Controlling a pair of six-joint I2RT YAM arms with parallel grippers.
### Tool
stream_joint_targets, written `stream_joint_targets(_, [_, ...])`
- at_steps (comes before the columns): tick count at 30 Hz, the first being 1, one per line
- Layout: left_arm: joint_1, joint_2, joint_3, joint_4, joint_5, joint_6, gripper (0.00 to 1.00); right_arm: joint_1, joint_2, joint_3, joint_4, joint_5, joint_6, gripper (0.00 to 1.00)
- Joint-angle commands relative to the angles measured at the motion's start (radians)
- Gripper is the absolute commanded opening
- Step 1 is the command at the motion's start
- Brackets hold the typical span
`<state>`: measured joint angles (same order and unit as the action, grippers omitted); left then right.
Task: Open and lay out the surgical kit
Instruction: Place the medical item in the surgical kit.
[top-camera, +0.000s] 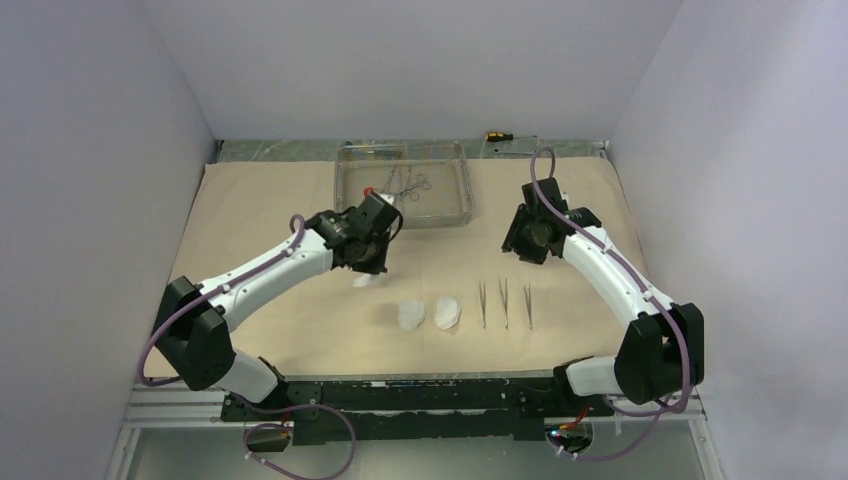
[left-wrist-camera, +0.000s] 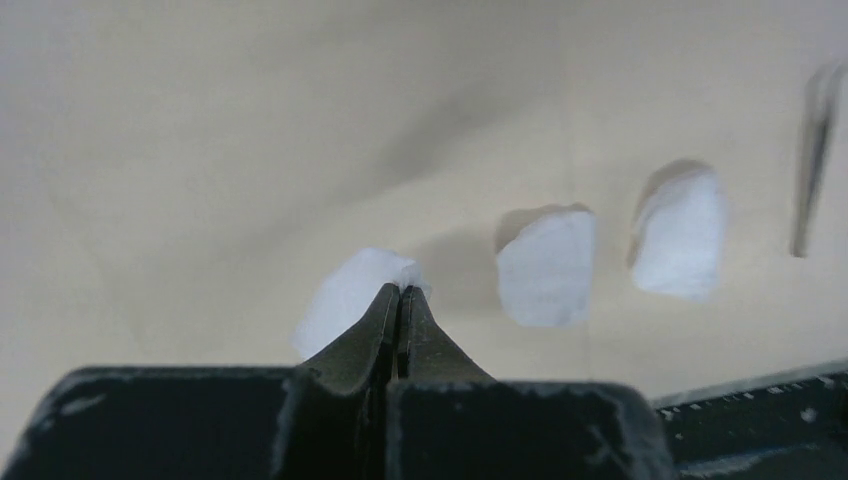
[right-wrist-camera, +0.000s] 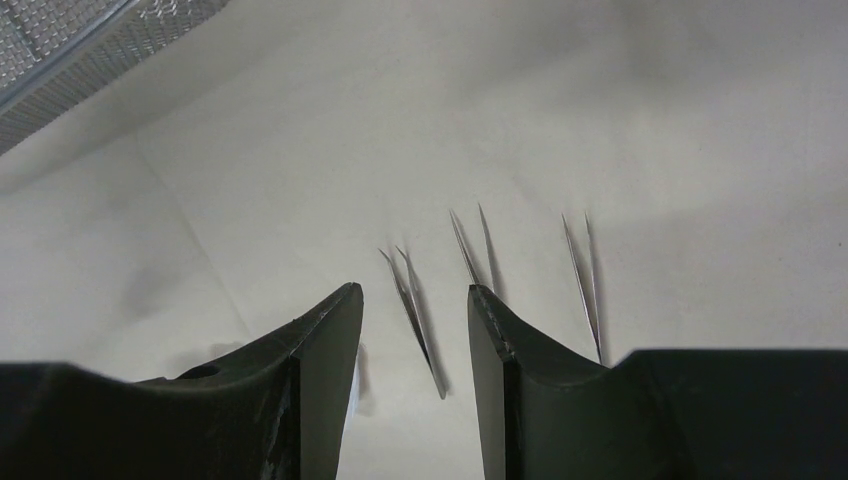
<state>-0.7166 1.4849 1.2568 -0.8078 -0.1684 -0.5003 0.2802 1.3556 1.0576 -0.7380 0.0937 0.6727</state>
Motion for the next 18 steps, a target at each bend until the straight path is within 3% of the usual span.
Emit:
stream_joint_targets(1, [-0.080,-0.036,-0.099,-0.026,-0.170,-0.184,0.00,-0.005,-0.070,-0.040,0.029,-0.014,0.027,0.47])
stream_joint_targets(4, [-0.139,-0.003,-0.133,-0.027,-0.208,-0.237,0.00,-0.004,-0.097,-0.057,0.026,-0.011,0.036,0.47])
stream_joint_targets(5, [-0.155,0.013,-0.141,-0.023,-0.207,-0.250,0.11,-0.005,-0.102,-0.061,0.025,-0.011,0.037,0.47])
stream_joint_targets(6, [-0.167,0.032,-0.148,-0.014,-0.198,-0.258,0.00,-0.004,-0.106,-0.062,0.024,-0.010,0.038,0.47])
stream_joint_targets(18, [-0.267,0.196,-0.235,0.101,-0.160,-0.287,0.00,-0.004,-0.144,-0.079,-0.004,0.012,0.047,0.47])
